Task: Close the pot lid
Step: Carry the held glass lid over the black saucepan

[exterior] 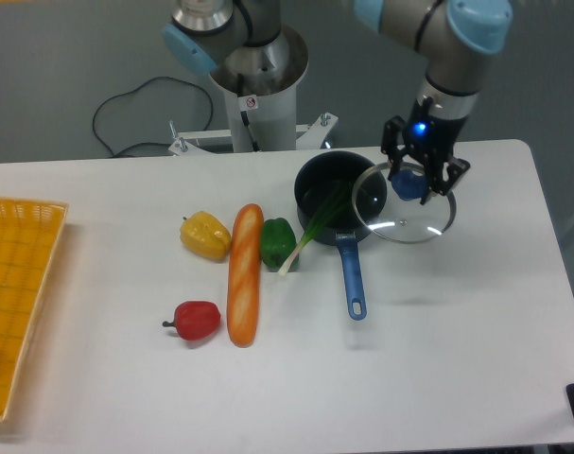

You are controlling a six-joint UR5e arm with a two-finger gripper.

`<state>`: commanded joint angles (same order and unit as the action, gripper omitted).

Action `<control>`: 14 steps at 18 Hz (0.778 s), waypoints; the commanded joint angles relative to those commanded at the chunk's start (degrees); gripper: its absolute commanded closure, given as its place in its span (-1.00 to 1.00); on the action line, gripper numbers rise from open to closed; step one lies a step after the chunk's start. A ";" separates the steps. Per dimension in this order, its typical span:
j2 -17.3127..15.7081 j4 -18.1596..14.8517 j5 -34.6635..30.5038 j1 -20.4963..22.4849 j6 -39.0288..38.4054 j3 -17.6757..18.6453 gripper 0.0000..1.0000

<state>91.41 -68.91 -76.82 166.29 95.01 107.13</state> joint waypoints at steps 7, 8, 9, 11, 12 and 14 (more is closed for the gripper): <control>-1.59 1.41 -0.35 -0.09 0.09 3.61 0.16; -1.76 1.58 -0.44 -0.09 0.09 4.05 0.16; -1.85 1.67 -0.44 -0.09 0.09 4.49 0.16; -2.38 1.76 -0.44 -0.17 0.09 5.28 0.16; -2.38 1.93 -0.44 -0.18 0.09 5.63 0.16; -2.82 2.55 -0.53 -0.26 0.00 6.59 0.16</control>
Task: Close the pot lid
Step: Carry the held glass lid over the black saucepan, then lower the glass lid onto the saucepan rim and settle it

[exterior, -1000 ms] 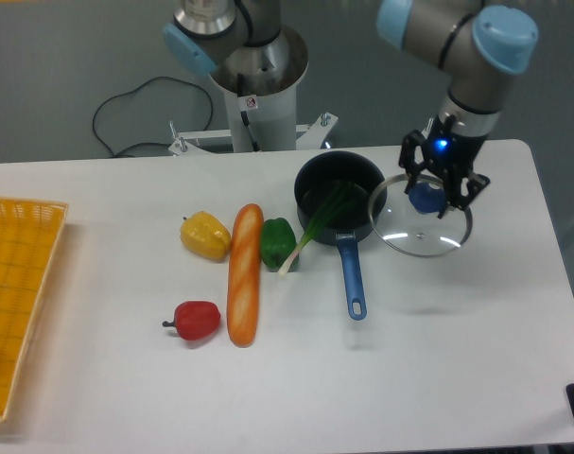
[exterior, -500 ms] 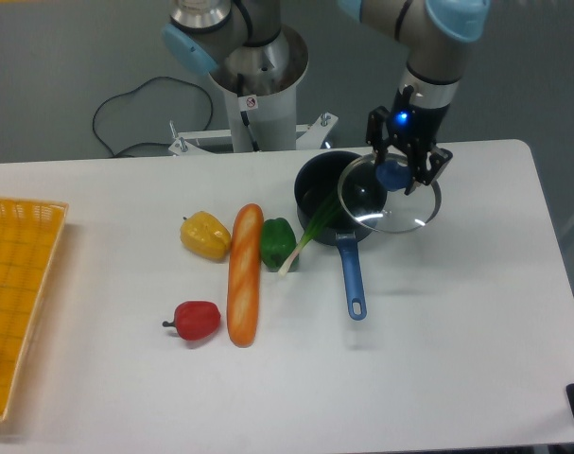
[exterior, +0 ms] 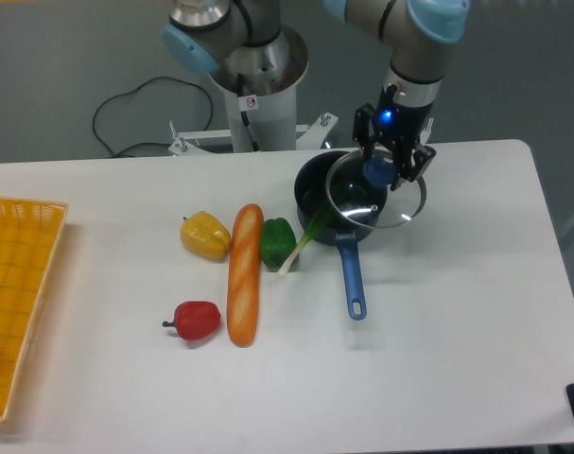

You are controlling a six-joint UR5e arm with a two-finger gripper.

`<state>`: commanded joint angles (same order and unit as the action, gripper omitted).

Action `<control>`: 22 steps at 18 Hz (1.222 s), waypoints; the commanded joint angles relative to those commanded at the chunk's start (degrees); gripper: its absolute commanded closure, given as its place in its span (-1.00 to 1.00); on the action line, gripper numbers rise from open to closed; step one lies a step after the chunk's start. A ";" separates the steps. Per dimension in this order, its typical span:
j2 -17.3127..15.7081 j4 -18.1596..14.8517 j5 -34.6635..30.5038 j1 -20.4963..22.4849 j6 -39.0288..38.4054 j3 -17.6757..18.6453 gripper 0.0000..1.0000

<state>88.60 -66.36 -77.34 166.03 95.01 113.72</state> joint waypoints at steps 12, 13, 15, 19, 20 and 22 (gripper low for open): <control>-2.11 2.54 -3.08 -0.26 -0.09 5.80 0.16; -2.20 3.51 -3.08 -0.26 -0.09 6.42 0.16; -2.03 4.40 -2.99 -0.26 -0.09 7.04 0.16; -2.11 4.40 -2.99 -0.53 -0.18 7.30 0.16; -2.20 4.40 -2.99 -0.88 -0.18 7.39 0.16; -2.72 4.40 -2.99 -1.23 -0.44 7.65 0.16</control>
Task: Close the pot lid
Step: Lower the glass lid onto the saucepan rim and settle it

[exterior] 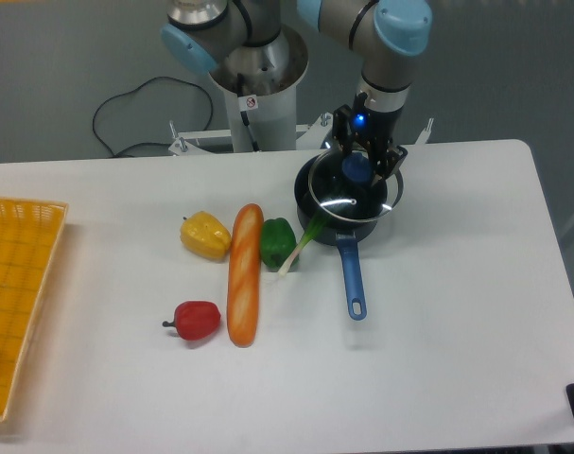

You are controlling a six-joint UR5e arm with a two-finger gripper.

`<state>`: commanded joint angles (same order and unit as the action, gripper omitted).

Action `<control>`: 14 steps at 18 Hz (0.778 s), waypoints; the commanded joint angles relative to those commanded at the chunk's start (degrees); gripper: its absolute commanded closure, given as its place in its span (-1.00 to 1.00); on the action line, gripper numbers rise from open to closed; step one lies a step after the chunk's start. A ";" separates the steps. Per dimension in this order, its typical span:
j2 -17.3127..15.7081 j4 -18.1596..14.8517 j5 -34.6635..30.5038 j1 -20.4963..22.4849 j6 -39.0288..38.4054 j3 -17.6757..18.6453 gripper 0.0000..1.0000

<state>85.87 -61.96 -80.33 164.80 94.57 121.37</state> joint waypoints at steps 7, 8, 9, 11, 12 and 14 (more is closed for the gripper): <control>-0.62 0.00 0.09 -1.58 -2.64 0.35 0.16; -0.44 0.09 0.09 -1.67 -2.64 0.44 0.16; -0.27 0.26 0.09 -1.67 -2.73 0.44 0.16; -0.09 0.44 0.09 -1.67 -2.73 0.44 0.16; -0.09 0.44 0.09 -1.67 -2.73 0.44 0.16; 0.08 0.53 0.09 -1.67 -2.73 0.44 0.16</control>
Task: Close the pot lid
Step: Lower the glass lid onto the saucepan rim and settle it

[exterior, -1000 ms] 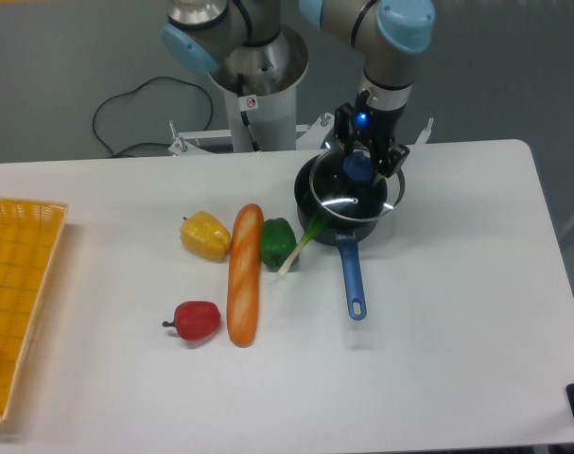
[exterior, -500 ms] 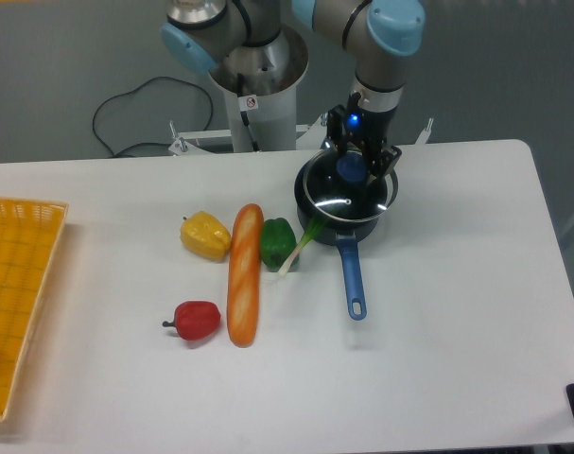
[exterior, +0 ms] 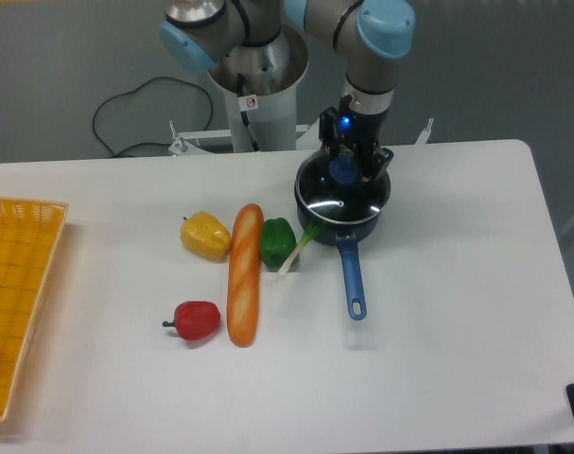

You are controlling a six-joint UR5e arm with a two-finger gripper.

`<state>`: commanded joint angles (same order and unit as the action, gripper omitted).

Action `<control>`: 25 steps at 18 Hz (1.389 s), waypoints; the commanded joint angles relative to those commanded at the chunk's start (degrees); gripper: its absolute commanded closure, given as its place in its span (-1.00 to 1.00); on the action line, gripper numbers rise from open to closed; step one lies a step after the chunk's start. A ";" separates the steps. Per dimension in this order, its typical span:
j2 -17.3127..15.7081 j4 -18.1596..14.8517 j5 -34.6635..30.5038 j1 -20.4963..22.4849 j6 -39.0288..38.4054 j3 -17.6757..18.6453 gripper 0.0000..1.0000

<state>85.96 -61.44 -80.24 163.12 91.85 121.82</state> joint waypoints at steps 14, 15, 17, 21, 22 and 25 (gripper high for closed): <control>0.88 0.97 -0.09 -0.26 0.00 0.79 0.16; 0.88 0.97 -0.09 -0.26 0.00 0.79 0.16; 0.88 0.97 -0.09 -0.35 0.00 0.79 0.16; 0.88 0.97 -0.09 -0.35 0.00 0.79 0.14; 0.88 0.97 -0.09 -0.35 0.00 0.79 0.11; 0.97 0.97 -0.09 -0.35 0.09 0.79 -0.04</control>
<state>86.92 -60.47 -80.33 162.77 91.93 122.61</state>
